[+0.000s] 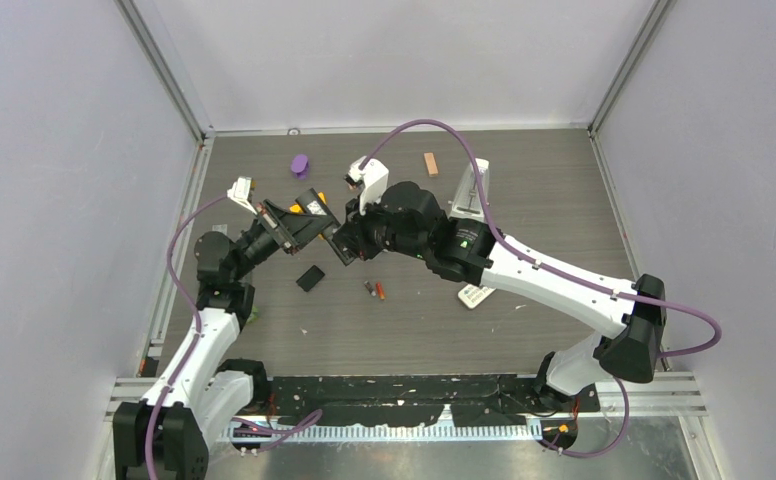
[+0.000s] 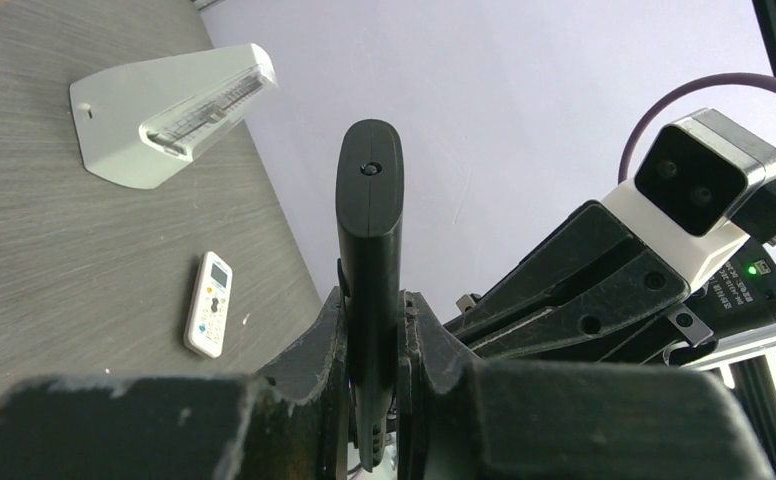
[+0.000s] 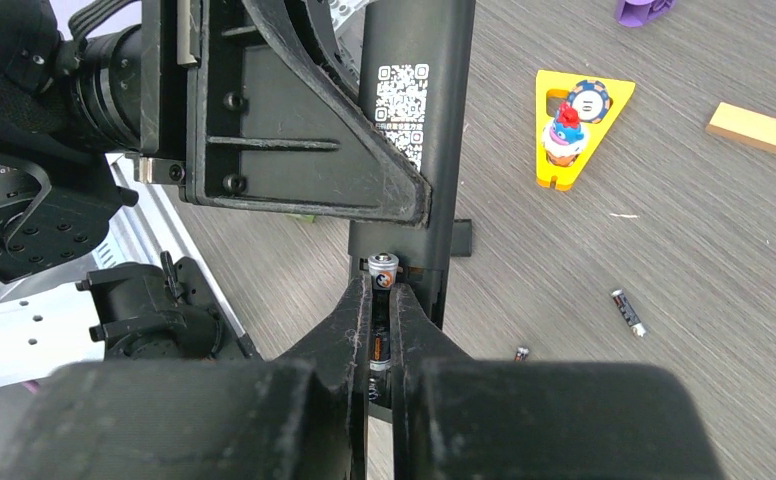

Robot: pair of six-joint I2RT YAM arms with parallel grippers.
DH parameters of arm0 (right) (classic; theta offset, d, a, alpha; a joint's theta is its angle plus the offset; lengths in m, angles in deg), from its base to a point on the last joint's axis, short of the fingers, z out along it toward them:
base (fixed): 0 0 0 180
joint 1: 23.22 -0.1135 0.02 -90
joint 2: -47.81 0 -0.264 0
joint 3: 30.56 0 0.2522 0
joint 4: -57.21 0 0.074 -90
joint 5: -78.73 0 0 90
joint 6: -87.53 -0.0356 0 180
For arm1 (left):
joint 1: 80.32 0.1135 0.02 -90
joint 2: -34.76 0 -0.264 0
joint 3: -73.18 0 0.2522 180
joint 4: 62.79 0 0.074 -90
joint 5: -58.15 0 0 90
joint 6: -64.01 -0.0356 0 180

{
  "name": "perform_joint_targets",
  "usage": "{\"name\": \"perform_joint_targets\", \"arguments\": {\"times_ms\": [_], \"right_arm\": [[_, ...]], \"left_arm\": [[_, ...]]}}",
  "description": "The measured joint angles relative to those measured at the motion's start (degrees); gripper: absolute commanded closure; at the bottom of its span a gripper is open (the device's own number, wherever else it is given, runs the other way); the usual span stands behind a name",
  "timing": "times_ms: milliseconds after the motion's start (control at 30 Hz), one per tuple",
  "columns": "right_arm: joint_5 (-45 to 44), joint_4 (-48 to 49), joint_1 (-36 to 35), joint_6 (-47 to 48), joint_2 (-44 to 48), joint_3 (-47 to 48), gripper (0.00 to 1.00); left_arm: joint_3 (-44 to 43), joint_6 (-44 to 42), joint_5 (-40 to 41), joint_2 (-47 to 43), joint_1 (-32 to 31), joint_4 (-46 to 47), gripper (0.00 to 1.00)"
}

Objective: Load the batteries into the remote control

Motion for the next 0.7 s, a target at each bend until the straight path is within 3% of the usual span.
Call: {"name": "perform_joint_targets", "arguments": {"times_ms": [433, 700], "right_arm": [[0.0, 2.4, -0.4, 0.9, -0.1, -1.7, 0.94], [0.2, 3.0, -0.4, 1.7, -0.1, -2.5, 0.86]], "left_arm": [[0.0, 1.9, 1.4, 0.3, 0.0, 1.1, 1.00], [0.8, 3.6, 1.8, 1.0, 0.0, 2.4, 1.00]]}}
